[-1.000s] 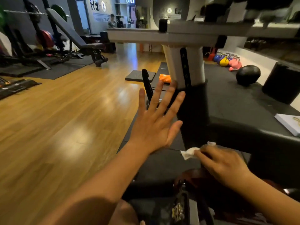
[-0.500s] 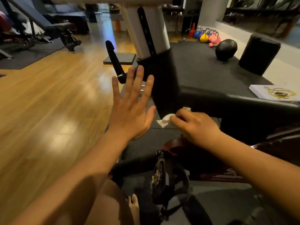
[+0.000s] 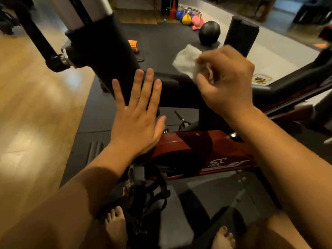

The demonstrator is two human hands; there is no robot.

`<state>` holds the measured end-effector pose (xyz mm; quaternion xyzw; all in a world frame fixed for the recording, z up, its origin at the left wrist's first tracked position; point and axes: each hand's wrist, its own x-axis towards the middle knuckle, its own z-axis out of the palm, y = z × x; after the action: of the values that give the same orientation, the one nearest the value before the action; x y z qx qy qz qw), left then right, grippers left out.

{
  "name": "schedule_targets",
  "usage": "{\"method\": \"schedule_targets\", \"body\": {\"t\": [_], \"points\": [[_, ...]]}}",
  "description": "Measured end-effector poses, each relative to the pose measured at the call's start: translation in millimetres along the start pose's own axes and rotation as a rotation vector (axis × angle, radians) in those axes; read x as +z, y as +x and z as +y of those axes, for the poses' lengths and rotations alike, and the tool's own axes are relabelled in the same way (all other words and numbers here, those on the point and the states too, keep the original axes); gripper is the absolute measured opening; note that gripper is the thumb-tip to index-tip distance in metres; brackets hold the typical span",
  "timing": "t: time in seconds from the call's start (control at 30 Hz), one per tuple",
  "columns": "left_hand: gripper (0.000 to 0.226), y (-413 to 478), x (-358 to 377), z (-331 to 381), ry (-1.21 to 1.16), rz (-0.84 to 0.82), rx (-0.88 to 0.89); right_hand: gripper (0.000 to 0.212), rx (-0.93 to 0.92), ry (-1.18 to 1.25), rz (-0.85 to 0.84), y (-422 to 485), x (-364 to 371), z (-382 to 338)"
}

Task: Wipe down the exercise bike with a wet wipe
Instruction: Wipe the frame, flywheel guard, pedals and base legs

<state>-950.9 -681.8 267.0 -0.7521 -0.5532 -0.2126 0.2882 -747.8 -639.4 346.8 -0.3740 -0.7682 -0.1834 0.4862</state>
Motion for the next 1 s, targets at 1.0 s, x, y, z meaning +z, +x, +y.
{"method": "schedule_targets", "body": {"t": [1.0], "points": [[0.083, -4.8, 59.3, 97.2, -0.108, -0.355, 0.513, 0.005, 0.615, -0.163, 0.305, -134.1, -21.2, 120.2]]}}
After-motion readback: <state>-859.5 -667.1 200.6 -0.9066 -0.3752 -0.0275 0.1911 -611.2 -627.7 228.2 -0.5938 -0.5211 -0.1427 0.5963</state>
